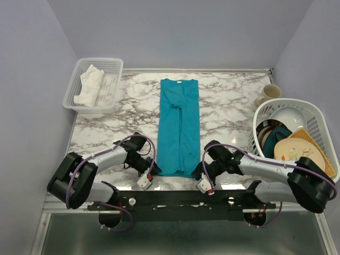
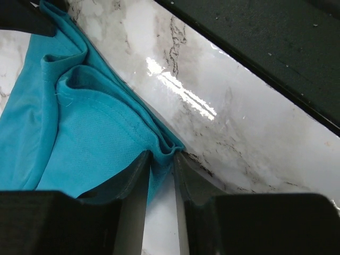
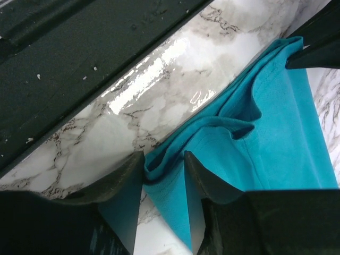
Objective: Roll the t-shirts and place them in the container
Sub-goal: Roll the T-shirt to the center of the board.
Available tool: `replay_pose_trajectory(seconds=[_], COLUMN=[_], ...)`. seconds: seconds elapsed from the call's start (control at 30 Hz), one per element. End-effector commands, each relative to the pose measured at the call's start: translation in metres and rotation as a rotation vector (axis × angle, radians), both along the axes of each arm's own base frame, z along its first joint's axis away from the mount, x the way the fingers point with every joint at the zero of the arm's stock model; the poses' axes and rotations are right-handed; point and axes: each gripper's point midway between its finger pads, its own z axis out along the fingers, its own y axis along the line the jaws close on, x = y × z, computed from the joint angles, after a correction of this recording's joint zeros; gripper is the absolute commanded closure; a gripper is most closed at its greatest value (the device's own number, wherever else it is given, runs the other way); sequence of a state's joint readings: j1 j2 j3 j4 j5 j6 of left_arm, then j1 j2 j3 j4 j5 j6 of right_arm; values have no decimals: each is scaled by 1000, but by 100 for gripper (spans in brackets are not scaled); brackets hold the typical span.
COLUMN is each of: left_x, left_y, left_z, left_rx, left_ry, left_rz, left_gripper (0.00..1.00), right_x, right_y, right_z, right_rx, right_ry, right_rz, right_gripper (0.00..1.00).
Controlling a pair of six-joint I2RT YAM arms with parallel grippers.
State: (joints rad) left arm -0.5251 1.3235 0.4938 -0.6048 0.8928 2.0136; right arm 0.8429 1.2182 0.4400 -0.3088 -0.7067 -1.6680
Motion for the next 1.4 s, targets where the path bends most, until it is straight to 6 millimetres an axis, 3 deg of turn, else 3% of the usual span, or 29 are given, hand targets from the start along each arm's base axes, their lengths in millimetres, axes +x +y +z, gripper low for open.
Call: replay_pose_trajectory(seconds=[0.0,0.13,0.23,0.37,0.5,0.87,1.2,1.37], left_x=[-23,-21,-18,-13,-13,-11,-6,-6], left_y=[17,13,10,8,7,4,-1,-1], left_z=[-24,-22,-18,-17,-17,-18,-14,-14], left_rx=[57,76,72,74,71,66,57,54], left_ry=[-138,-100,-103,-101,-103,-94,-93,-92], left_rz=[-269,-224,-209,-188,-186,-174,-153,-155], left_gripper=[76,85,91,91,81,78,77,77], right_x=[0,4,8,8,13,2,-2,10], right_y=[-6,-3,0,-3,-13,-32,-35,-34], right_z=[-15,-15,-10,-7,-10,-21,-4,-16], right_rx=[-68,-90,-86,-62,-90,-216,-237,-249], right_ry=[-1,6,12,-11,-48,7,64,15], right_rz=[-8,-24,-45,-66,-108,-88,-79,-97], right_gripper=[63,78,80,62,52,51,50,50])
